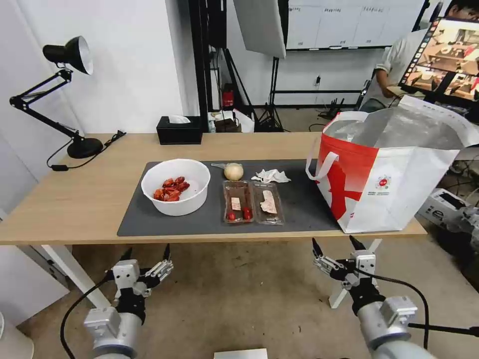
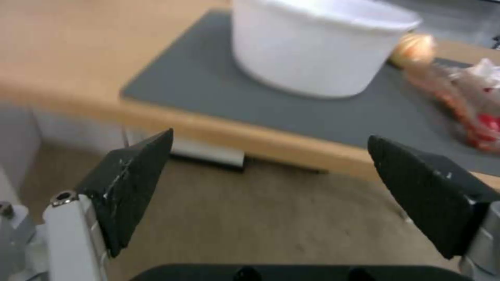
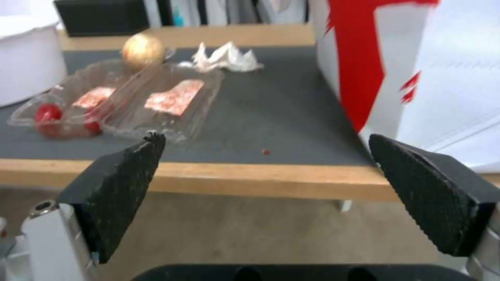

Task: Pick up the trash from the table and place it into the takeout bag.

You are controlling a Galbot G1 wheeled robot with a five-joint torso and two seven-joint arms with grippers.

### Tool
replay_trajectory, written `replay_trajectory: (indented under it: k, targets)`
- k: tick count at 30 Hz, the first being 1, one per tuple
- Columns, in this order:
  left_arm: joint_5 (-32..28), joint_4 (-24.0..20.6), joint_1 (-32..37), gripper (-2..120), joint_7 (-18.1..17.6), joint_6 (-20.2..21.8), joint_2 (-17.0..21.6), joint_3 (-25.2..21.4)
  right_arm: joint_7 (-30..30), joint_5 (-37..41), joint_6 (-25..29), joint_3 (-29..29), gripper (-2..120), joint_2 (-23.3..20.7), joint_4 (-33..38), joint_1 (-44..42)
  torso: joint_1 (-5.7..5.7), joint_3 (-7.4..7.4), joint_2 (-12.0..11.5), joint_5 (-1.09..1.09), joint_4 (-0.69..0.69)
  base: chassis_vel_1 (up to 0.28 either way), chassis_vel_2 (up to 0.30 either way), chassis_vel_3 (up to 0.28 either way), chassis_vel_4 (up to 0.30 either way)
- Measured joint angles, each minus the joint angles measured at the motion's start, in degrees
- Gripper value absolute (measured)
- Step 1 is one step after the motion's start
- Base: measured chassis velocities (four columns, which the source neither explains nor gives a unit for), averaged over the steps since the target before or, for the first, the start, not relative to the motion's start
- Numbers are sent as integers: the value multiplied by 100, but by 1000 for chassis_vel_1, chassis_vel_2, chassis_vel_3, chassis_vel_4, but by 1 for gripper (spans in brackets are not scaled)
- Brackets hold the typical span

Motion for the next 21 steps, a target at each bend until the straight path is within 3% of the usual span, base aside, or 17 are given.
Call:
replay_trajectory:
  k: [2,5,9,12,18,21]
  targets:
    - [-247,-15,-17,100,-58,125,-40,-67,-84,323,-302,97,100,-170,10,108,0,0,0,0,1,0,0,0,0]
    - [-472,22,-47,100,-13,-166,-41,-100,-223,848,-796,254,100,-454,21,287,0,0,0,-2,2,0,0,0,0]
    - [-513,61,-67,100,116,-432,-35,-92,-257,959,-898,282,100,-503,25,321,0,0,0,0,0,0,0,0,0]
    - [-515,75,-75,100,193,-548,-28,-91,-292,1005,-883,282,100,-519,23,339,0,-1,0,0,0,0,0,0,0]
    - [-516,127,-77,100,338,-789,-15,-95,-611,1130,1,95,100,-482,-213,484,0,-1,0,-1,1,0,0,0,0]
    - [-516,165,-76,100,361,-881,-12,-96,-609,1133,42,55,100,-475,-258,508,0,-1,0,-1,0,0,0,0,0]
